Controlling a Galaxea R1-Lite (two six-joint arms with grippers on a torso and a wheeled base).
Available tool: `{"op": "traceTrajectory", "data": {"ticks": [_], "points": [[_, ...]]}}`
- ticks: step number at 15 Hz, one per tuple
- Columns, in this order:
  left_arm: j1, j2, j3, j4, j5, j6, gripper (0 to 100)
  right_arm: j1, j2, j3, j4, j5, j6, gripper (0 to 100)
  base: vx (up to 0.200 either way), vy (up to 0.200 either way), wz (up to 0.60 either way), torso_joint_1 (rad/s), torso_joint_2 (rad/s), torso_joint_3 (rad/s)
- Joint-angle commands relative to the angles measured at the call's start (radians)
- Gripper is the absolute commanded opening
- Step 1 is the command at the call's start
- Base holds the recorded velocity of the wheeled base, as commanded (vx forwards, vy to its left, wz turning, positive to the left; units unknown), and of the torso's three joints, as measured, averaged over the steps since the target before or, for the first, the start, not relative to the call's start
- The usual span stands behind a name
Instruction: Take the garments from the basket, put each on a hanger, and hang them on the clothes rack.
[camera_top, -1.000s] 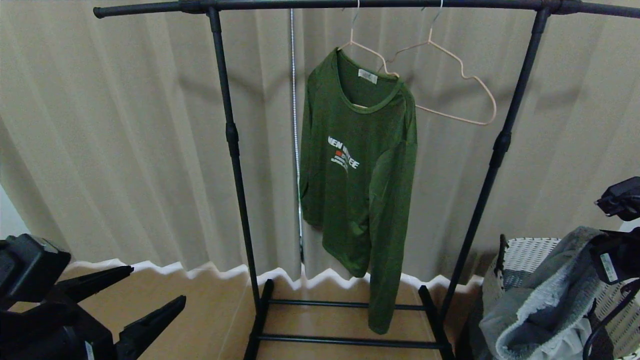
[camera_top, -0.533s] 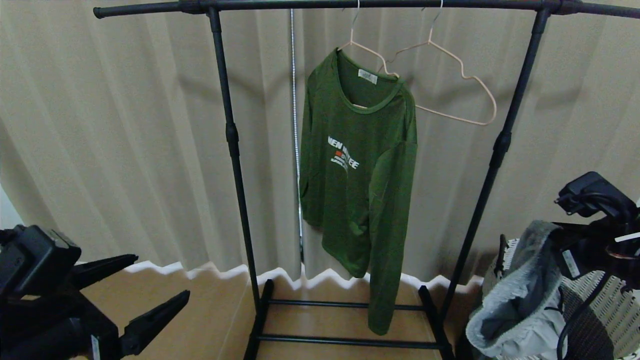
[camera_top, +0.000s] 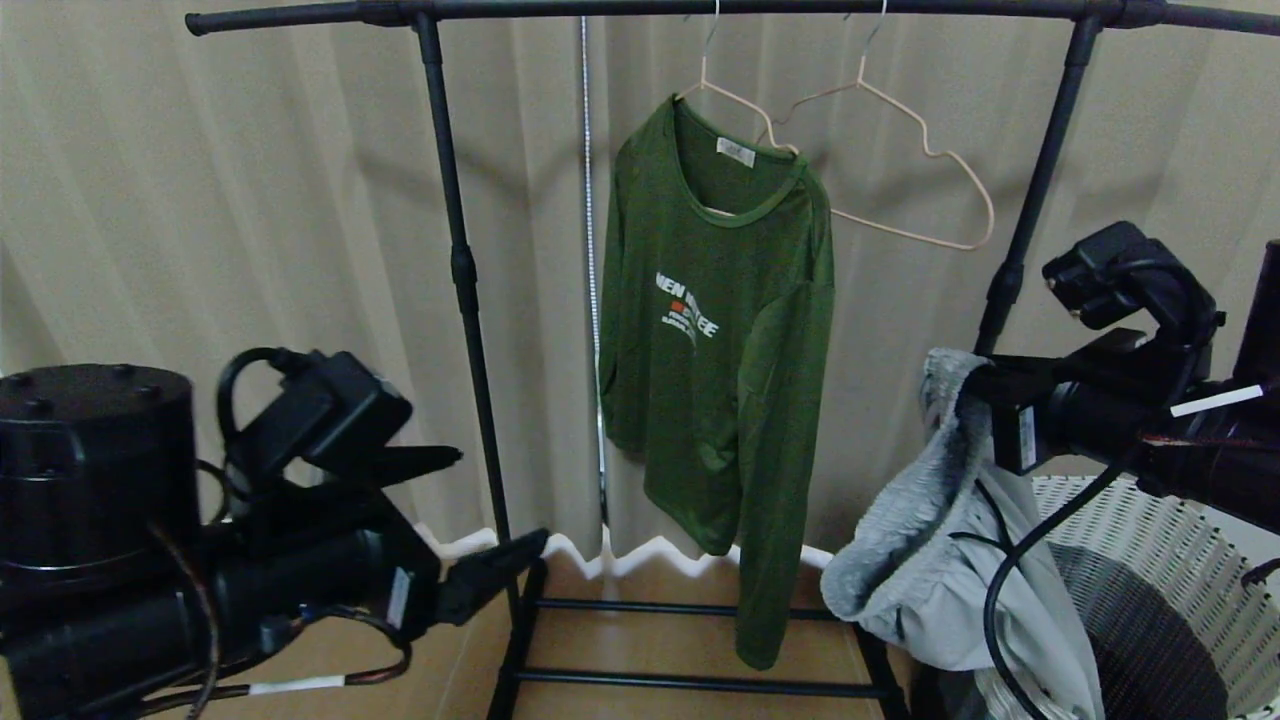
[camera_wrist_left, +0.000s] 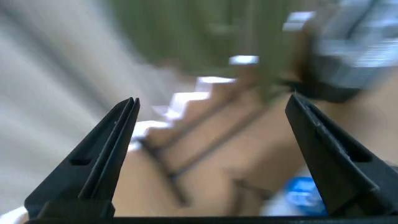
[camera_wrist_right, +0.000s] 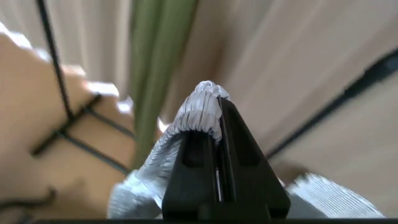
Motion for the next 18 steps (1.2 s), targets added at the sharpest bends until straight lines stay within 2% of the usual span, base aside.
{"op": "traceTrajectory", "data": {"ticks": [1,4,5,6,9,10,11,14,16,18], "points": [[-0.178,0.195,-0.096,-0.003,0.008,-0.149,100,0.040,-0.011,-0.022,0.001,0.013,0.043,0,0.000,0.000,0.00,0.000,0.00,0.000],[-0.275,0.327,-0.184,-0.003,0.058,-0.299,100,0.060,-0.078,-0.015,0.004,0.070,0.109,0,0.000,0.000,0.00,0.000,0.00,0.000],[-0.284,0.350,-0.197,-0.003,0.077,-0.314,100,0.060,-0.087,-0.016,0.005,0.080,0.112,0,0.000,0.000,0.00,0.000,0.00,0.000],[-0.304,0.416,-0.237,-0.003,0.126,-0.345,100,0.060,-0.109,-0.016,0.001,0.123,0.114,0,0.000,0.000,0.00,0.000,0.00,0.000],[-0.341,0.471,-0.292,-0.003,0.141,-0.394,100,0.063,-0.127,-0.022,-0.002,0.203,0.125,0,0.000,0.000,0.00,0.000,0.00,0.000],[-0.381,0.487,-0.312,-0.003,0.140,-0.437,100,0.067,-0.127,-0.035,-0.002,0.208,0.148,0,0.000,0.000,0.00,0.000,0.00,0.000],[-0.394,0.502,-0.328,-0.003,0.141,-0.449,100,0.084,-0.127,-0.045,-0.002,0.208,0.165,0,0.000,0.000,0.00,0.000,0.00,0.000],[-0.404,0.543,-0.355,-0.016,0.141,-0.494,100,0.113,-0.143,-0.064,-0.002,0.214,0.186,0,0.000,0.000,0.00,0.000,0.00,0.000],[-0.405,0.596,-0.368,-0.107,0.144,-0.547,100,0.138,-0.155,-0.065,-0.001,0.221,0.188,0,0.000,0.000,0.00,0.000,0.00,0.000],[-0.402,0.620,-0.381,-0.119,0.199,-0.552,100,0.139,-0.167,-0.064,-0.002,0.238,0.188,0,0.000,0.000,0.00,0.000,0.00,0.000]]}}
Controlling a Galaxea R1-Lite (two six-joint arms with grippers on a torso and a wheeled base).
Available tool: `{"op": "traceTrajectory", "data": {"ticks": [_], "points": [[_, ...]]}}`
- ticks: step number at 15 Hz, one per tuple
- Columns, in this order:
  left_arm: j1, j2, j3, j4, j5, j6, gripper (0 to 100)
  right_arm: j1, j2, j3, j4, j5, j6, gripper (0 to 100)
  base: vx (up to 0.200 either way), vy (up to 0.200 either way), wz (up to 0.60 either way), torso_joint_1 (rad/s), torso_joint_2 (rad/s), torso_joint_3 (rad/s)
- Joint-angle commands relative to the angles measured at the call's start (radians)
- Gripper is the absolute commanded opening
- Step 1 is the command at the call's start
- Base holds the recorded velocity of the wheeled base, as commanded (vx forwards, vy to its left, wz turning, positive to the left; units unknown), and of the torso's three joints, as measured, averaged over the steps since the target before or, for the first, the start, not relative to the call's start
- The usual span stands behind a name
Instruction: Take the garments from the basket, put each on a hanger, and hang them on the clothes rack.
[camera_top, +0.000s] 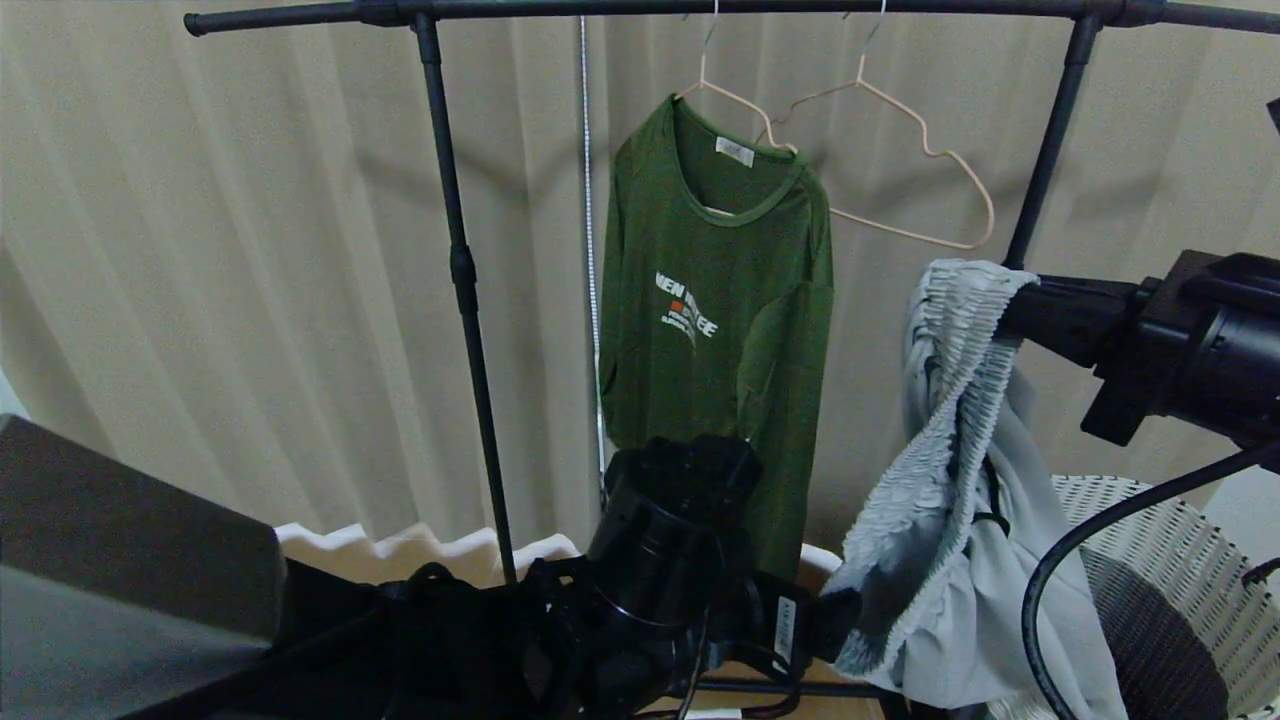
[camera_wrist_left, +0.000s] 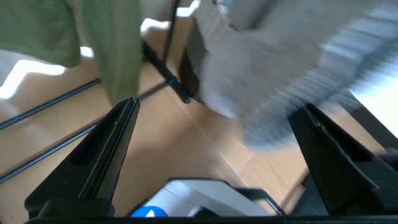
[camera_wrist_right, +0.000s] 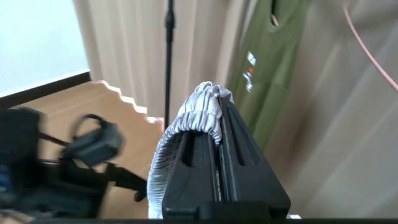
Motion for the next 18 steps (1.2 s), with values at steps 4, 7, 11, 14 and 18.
{"op": "traceTrajectory", "data": {"ticks": [4,7,11,14,18], "points": [[0.004,0.044,0.005,0.010,0.052,0.002,100,0.003,-0.031,-0.012,0.001,0.017,0.000,0,0.000,0.000,0.00,0.000,0.00,0.000],[0.004,0.018,0.049,0.008,0.052,0.015,100,0.003,-0.034,-0.015,0.001,0.017,0.005,0,0.000,0.000,0.00,0.000,0.00,0.000],[0.007,-0.014,0.086,0.001,0.092,0.050,0,-0.002,-0.027,-0.018,0.002,0.017,0.008,0,0.000,0.000,0.00,0.000,0.00,0.000],[-0.007,-0.150,0.289,-0.105,0.218,0.239,0,-0.012,0.009,-0.029,0.007,0.012,0.066,0,0.000,0.000,0.00,0.000,0.00,0.000],[0.157,-0.387,0.258,-0.004,0.216,0.328,0,-0.040,0.055,-0.018,0.001,0.011,0.069,0,0.000,0.000,0.00,0.000,0.00,0.000]]}}
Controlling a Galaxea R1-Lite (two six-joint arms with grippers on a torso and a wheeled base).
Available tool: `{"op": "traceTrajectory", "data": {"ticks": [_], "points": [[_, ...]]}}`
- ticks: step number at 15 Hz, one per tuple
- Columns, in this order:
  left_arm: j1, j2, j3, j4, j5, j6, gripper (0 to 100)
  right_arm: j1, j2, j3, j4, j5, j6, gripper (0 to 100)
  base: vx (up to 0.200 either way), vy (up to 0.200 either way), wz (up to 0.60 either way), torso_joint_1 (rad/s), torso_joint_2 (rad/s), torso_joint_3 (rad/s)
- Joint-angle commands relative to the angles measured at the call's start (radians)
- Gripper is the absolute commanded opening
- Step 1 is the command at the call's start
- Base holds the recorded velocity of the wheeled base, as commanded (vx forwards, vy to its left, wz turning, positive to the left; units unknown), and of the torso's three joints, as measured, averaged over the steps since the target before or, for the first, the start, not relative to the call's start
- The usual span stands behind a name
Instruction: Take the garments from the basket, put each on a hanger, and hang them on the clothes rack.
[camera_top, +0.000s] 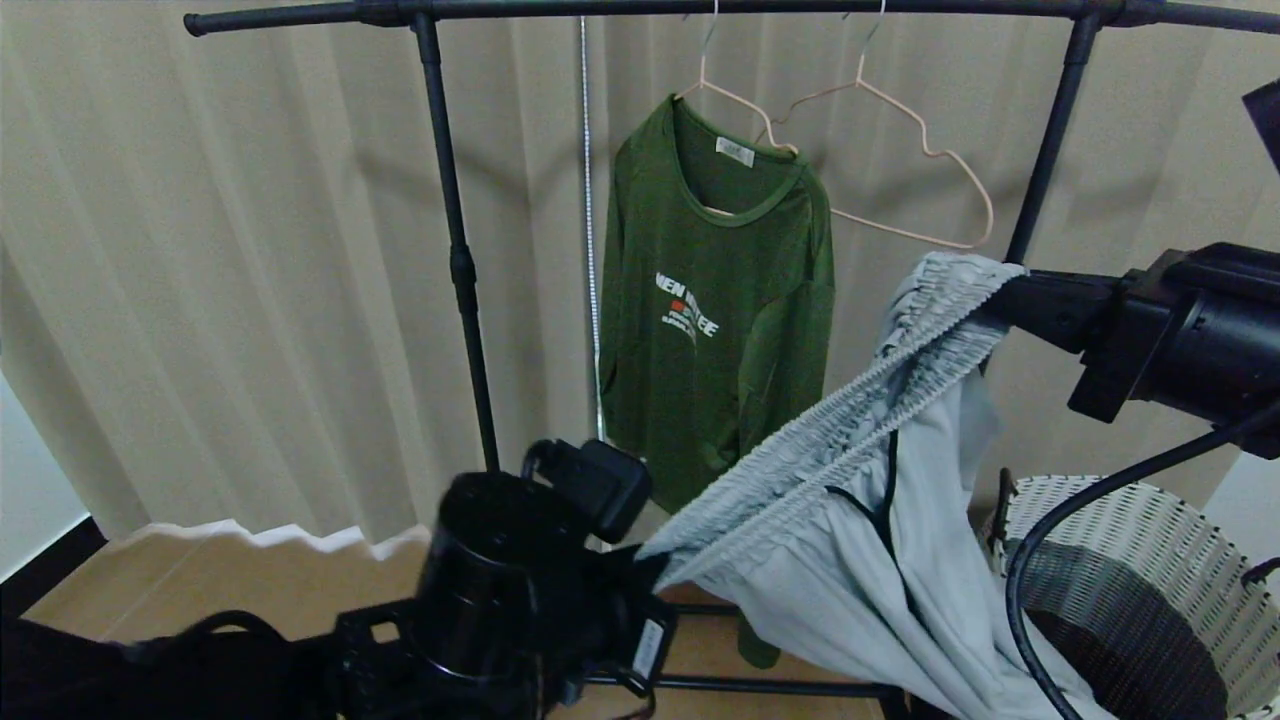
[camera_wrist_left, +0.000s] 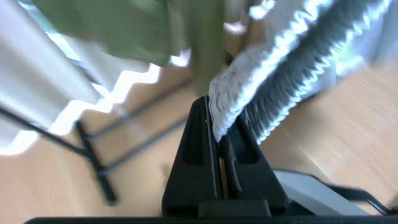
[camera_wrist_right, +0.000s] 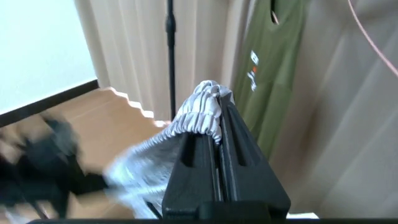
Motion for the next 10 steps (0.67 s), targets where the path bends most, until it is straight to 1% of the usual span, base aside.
{"op": "traceTrajectory", "data": {"ticks": [1,3,4,5,6,8,9,10], "points": [[0.140,-0.204,-0.080,0.121,-0.002,0.029,0,-0.002,0.026,0.004,0.002,0.000,-0.002,0,0.000,0.000,0.00,0.000,0.00,0.000],[0.244,-0.253,-0.232,0.244,-0.009,0.030,0,-0.002,0.040,-0.013,-0.007,0.001,0.000,0,0.000,0.000,0.00,0.000,0.00,0.000],[0.278,-0.262,-0.295,0.286,-0.010,0.035,0,-0.002,0.041,-0.016,-0.033,0.001,-0.003,0,0.000,0.000,0.00,0.000,0.00,0.000],[0.322,-0.276,-0.413,0.374,-0.012,0.053,0,-0.002,0.052,-0.028,-0.093,0.001,-0.005,0,0.000,0.000,0.00,0.000,0.00,0.000],[0.342,-0.279,-0.505,0.448,-0.033,0.064,0,-0.004,0.061,-0.048,-0.124,0.001,-0.006,0,0.000,0.000,0.00,0.000,0.00,0.000],[0.349,-0.279,-0.685,0.623,-0.104,0.066,0,-0.024,0.064,-0.094,-0.129,0.001,-0.015,0,0.000,0.000,0.00,0.000,0.00,0.000],[0.345,-0.274,-0.744,0.694,-0.136,0.066,0,-0.029,0.074,-0.109,-0.132,0.001,-0.028,0,0.000,0.000,0.00,0.000,0.00,0.000],[0.344,-0.270,-0.784,0.724,-0.163,0.064,0,-0.035,0.075,-0.120,-0.132,0.001,-0.034,0,0.000,0.000,0.00,0.000,0.00,0.000]]}}
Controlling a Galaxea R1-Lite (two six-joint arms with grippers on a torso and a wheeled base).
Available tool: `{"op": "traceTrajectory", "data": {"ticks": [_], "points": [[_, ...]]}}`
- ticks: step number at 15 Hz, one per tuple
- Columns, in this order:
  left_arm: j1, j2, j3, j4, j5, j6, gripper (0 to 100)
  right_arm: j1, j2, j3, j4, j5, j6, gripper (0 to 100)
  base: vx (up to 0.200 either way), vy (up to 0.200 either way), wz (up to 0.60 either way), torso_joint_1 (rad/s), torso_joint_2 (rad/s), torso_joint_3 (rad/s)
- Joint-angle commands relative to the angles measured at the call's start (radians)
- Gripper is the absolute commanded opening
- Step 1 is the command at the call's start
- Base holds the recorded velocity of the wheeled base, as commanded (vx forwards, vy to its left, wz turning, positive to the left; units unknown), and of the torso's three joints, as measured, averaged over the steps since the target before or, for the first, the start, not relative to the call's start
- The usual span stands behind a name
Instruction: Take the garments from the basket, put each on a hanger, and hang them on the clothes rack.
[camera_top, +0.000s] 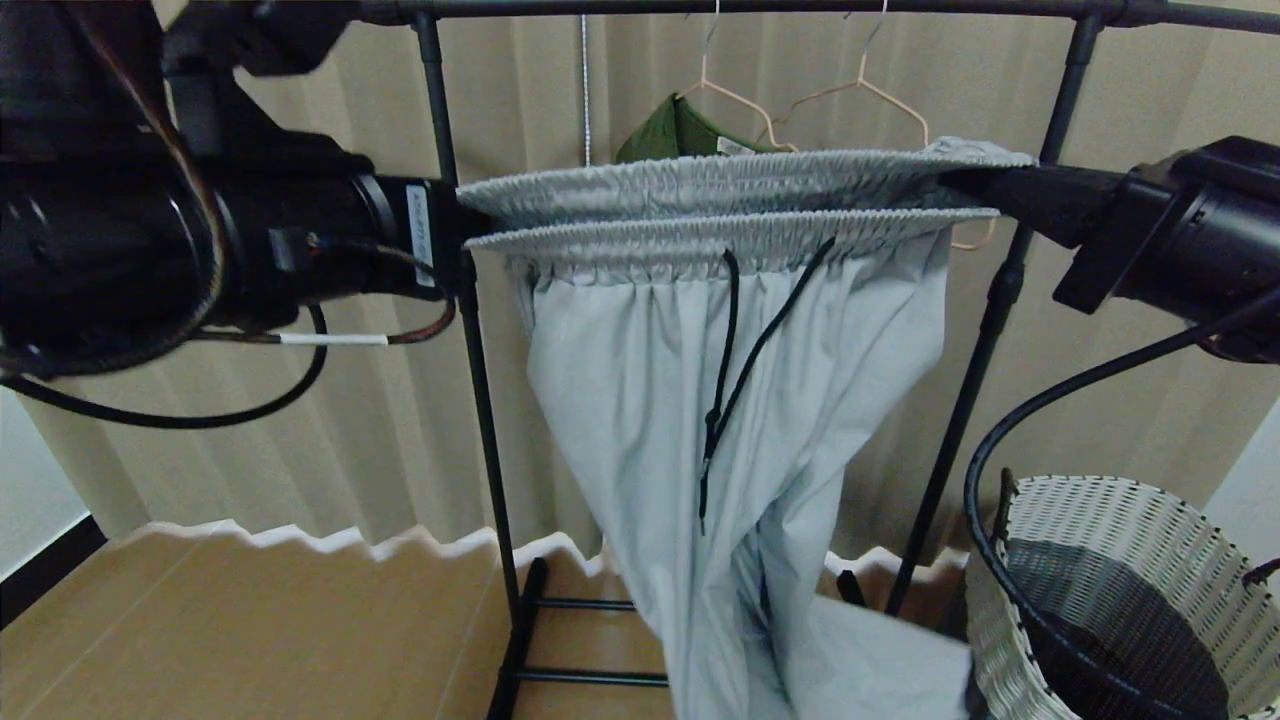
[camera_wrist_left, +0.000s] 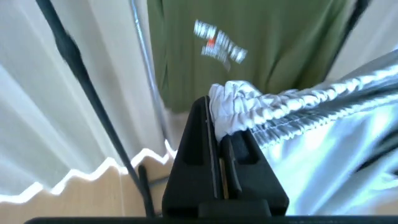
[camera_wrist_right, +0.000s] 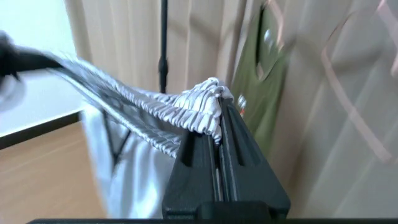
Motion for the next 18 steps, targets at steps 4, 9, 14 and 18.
{"op": "traceTrajectory", "data": {"ticks": [4,9,14,18], "points": [[-0.036,-0.005,-0.055,0.071,-0.042,0.001,0,-0.009,0.013,0.041,-0.004,-0.001,0.001,0,0.000,0.000,0.00,0.000,0.00,0.000],[-0.043,-0.019,-0.025,0.071,-0.041,0.000,0,-0.009,0.030,0.057,-0.040,-0.001,0.000,0,0.000,0.000,0.00,0.000,0.00,0.000],[-0.045,-0.015,-0.029,0.063,-0.016,0.006,0,-0.009,0.064,0.029,-0.078,-0.001,-0.022,0,0.000,0.000,0.00,0.000,0.00,0.000],[-0.046,-0.007,-0.017,0.063,0.071,0.001,0,-0.010,0.073,0.032,-0.076,-0.005,-0.069,0,0.000,0.000,0.00,0.000,0.00,0.000]]}}
